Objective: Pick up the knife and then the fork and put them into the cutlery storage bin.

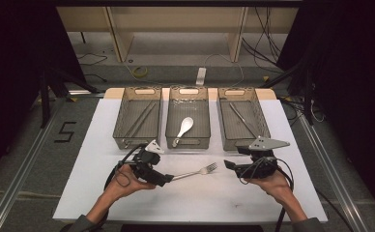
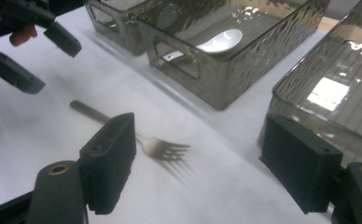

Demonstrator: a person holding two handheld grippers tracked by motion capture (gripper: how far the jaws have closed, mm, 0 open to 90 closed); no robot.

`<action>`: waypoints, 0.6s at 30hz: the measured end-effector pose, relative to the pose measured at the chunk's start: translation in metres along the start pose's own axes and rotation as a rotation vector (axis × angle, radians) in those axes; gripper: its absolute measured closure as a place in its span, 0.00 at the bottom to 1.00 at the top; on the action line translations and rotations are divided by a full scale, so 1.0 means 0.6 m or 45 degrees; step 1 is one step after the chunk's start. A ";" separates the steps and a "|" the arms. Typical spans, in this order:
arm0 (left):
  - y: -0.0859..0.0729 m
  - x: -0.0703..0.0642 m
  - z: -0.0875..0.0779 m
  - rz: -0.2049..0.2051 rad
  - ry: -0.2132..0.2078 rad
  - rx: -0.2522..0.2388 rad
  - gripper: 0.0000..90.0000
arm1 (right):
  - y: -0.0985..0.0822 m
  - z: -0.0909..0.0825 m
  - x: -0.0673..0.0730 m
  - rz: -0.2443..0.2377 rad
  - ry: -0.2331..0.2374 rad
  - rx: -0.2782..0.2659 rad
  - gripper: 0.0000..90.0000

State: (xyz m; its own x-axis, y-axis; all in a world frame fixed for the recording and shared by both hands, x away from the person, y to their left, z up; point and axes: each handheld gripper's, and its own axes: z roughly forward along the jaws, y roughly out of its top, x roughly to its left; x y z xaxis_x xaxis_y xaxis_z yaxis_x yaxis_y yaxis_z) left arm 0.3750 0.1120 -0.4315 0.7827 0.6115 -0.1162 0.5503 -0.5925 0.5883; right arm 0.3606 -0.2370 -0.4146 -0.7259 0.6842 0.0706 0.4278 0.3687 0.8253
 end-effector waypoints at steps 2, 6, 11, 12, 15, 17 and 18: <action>0.005 -0.001 0.004 0.014 -0.001 0.035 0.21 | -0.004 0.000 0.005 -0.006 -0.001 0.009 0.30; 0.014 -0.001 0.014 0.029 -0.014 0.097 0.24 | -0.011 -0.002 0.011 -0.007 0.014 0.012 0.29; 0.024 -0.004 0.024 0.046 -0.004 0.179 0.31 | -0.020 -0.010 0.013 0.003 0.008 0.012 0.29; 0.027 -0.004 0.028 0.052 -0.006 0.195 0.33 | -0.022 -0.011 0.013 0.009 0.006 0.012 0.29; 0.033 -0.004 0.043 0.062 -0.008 0.226 0.38 | -0.028 -0.013 0.017 0.007 0.012 0.019 0.30; 0.035 -0.003 0.051 0.065 -0.022 0.246 0.41 | -0.031 -0.013 0.019 0.001 0.017 0.027 0.30; 0.035 -0.003 0.053 0.072 -0.018 0.258 0.42 | -0.033 -0.013 0.020 -0.002 0.014 0.032 0.30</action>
State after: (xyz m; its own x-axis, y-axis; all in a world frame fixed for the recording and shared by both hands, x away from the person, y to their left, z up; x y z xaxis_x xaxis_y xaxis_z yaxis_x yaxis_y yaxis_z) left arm 0.3944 0.0818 -0.4445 0.8171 0.5678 -0.0997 0.5516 -0.7198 0.4215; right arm 0.3391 -0.2408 -0.4259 -0.7324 0.6767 0.0751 0.4397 0.3858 0.8111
